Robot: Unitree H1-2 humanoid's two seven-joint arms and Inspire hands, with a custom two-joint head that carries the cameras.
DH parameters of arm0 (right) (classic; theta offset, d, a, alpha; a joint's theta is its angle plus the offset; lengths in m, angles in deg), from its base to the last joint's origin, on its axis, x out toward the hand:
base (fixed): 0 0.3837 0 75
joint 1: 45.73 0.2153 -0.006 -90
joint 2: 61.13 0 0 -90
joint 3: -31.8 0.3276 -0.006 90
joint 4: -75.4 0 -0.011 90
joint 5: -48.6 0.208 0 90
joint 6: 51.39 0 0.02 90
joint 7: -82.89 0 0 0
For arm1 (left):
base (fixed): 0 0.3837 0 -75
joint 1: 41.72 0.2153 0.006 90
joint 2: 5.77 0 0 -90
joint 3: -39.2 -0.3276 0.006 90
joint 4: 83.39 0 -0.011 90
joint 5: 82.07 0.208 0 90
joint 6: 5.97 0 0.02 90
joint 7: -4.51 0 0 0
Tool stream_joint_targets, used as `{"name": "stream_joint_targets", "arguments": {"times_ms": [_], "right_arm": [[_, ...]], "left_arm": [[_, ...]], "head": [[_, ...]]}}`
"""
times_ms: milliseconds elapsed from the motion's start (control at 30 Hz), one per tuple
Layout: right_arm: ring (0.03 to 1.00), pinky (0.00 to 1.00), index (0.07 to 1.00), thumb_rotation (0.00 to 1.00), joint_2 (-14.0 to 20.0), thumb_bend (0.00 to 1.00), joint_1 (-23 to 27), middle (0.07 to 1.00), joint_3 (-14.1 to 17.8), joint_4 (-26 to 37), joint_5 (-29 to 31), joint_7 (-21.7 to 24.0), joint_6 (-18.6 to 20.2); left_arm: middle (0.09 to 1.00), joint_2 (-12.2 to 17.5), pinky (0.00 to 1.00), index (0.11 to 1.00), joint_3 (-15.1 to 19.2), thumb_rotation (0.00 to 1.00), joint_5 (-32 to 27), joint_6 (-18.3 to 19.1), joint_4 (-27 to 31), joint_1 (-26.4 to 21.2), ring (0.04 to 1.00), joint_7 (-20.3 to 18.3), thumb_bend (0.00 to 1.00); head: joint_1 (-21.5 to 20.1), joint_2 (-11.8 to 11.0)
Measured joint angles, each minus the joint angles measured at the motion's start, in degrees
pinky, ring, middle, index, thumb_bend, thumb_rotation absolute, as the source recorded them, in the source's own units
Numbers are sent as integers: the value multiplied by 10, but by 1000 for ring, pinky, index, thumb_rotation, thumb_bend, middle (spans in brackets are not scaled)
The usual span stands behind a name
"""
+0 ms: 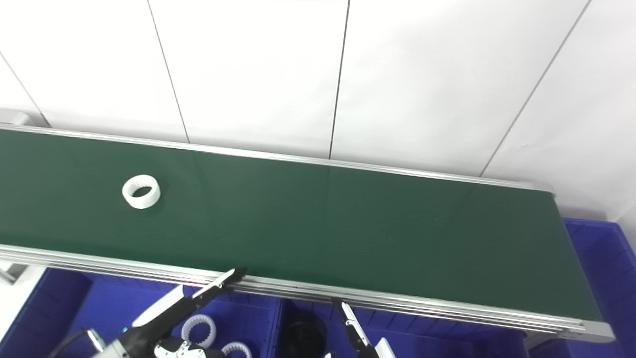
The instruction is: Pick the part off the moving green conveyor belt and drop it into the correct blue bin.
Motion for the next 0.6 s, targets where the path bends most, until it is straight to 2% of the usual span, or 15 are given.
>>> {"name": "stream_joint_targets", "arguments": {"times_ms": [133,233,367,467,600], "right_arm": [[989,951,998,1000,0,411,10,1000,-3,-2,-2,-1,0],[987,938,996,997,-2,415,15,1000,-9,-8,-2,-3,0],[987,939,996,980,-3,413,17,1000,-15,-20,2,-5,0],[985,939,996,994,-2,418,19,1000,-17,-20,4,-6,0],[987,937,996,998,-2,425,22,1000,-19,-20,3,-16,0]], "left_arm": [[1000,32,977,1000,39,332,29,0,35,-33,988,3,496],[970,49,960,971,60,253,39,1,59,-60,961,0,548],[909,71,873,919,86,165,42,26,78,-102,894,-17,650],[886,88,829,885,100,122,56,45,94,-142,869,-29,685],[835,88,731,828,109,77,69,77,92,-182,818,-35,688]], "head": [[-2,-3],[-1,-4],[-1,-5],[-2,-5],[-3,-4]]}}
